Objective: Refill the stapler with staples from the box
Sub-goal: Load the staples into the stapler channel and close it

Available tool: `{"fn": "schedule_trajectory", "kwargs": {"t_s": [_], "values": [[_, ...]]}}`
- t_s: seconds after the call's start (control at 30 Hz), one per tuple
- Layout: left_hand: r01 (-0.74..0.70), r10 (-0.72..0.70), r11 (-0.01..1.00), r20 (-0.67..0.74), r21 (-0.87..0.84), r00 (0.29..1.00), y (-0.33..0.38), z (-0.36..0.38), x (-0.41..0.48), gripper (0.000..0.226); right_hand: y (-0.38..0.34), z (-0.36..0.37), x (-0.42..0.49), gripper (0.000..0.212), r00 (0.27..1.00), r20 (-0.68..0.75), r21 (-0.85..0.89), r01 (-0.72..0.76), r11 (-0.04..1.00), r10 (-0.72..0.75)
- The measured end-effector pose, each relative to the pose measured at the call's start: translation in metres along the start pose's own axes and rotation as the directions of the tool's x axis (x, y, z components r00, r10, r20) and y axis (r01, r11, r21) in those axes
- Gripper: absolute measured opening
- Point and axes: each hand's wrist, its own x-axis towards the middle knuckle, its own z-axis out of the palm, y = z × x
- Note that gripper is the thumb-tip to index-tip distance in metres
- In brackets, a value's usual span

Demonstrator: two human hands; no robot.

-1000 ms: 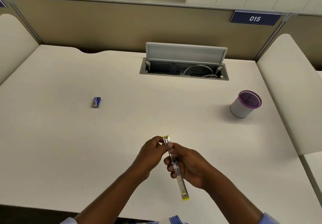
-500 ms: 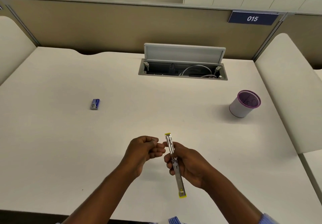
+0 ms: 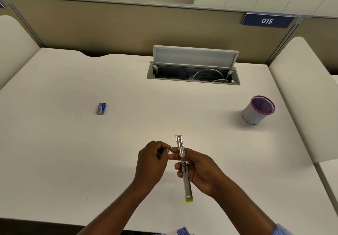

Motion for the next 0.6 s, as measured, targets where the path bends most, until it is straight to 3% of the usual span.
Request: {"fn": "schedule_trajectory", "kwargs": {"t_s": [0.2,0.47,0.6], "values": [[-0.16,0.162,0.983,-0.014,0.095,0.987,0.002,-0.003,-0.007,0.022,0.0,-0.003,-0.001,0.035,1.0,-0.022,0.026,0.023,0.999,-0.023],[-0.235,0.236,0.963,0.008,0.134,0.972,-0.003,-0.002,-0.013,0.018,-0.001,-0.005,-0.003,0.038,1.0,-0.004,0.109,0.011,0.994,-0.011],[-0.196,0.193,0.972,0.034,0.126,0.981,-0.007,-0.002,-0.013,0.019,0.001,-0.006,-0.005,0.038,1.0,0.0,0.116,0.005,0.993,-0.005]]}}
